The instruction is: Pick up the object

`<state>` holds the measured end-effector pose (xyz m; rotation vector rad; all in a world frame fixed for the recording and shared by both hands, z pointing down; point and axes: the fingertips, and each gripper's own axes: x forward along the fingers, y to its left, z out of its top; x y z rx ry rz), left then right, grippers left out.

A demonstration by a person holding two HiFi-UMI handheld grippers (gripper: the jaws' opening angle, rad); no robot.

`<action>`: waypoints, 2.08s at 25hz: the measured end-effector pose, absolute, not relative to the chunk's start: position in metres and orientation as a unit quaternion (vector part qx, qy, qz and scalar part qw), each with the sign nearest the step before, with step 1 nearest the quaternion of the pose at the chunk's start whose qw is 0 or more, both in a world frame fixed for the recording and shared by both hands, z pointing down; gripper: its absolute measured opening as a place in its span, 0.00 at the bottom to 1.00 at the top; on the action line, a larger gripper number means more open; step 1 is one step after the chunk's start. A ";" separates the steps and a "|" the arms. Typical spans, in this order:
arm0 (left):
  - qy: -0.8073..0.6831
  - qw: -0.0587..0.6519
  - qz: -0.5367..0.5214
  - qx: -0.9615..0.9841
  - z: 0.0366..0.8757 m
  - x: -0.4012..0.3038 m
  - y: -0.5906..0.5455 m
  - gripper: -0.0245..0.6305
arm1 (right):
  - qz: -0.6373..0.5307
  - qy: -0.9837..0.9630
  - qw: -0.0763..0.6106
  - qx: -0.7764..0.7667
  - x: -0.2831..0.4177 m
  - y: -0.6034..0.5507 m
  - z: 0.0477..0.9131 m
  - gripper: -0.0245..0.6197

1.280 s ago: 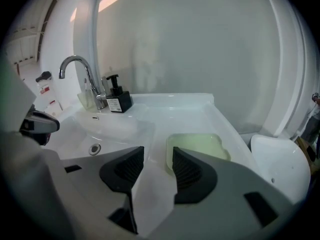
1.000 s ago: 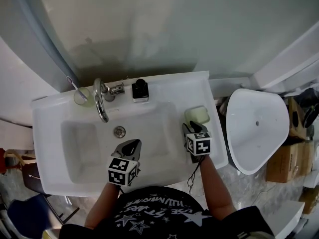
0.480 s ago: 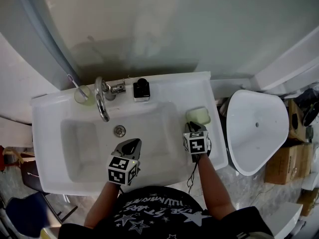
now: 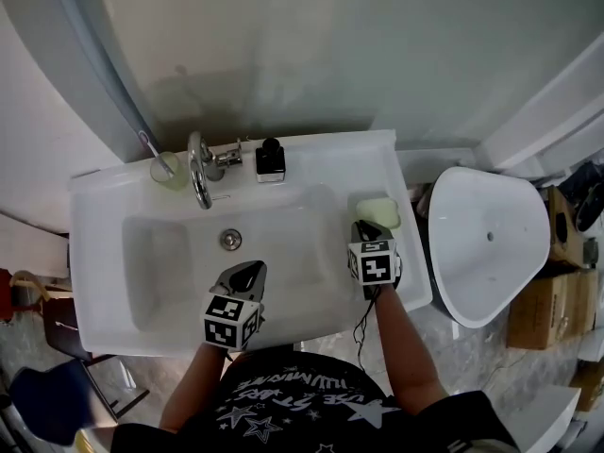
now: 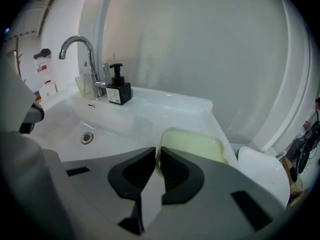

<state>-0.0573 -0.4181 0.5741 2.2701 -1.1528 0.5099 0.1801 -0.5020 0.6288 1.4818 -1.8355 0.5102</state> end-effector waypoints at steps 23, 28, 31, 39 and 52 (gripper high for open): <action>-0.457 0.211 0.163 0.848 0.517 -0.055 -0.283 0.06 | 0.131 -0.760 0.239 0.590 0.170 -0.366 0.504 0.10; -0.465 0.198 0.158 0.848 0.506 -0.055 -0.245 0.06 | 0.126 -0.768 0.230 0.584 0.167 -0.322 0.494 0.10; -0.474 0.191 0.153 0.846 0.497 -0.058 -0.223 0.06 | 0.119 -0.775 0.229 0.577 0.164 -0.295 0.489 0.10; -0.491 0.183 0.148 0.839 0.488 -0.058 -0.152 0.06 | 0.113 -0.793 0.227 0.553 0.154 -0.227 0.488 0.10; -0.499 0.211 0.163 0.825 0.497 -0.048 -0.062 0.06 | 0.139 -0.796 0.216 0.548 0.169 -0.143 0.510 0.10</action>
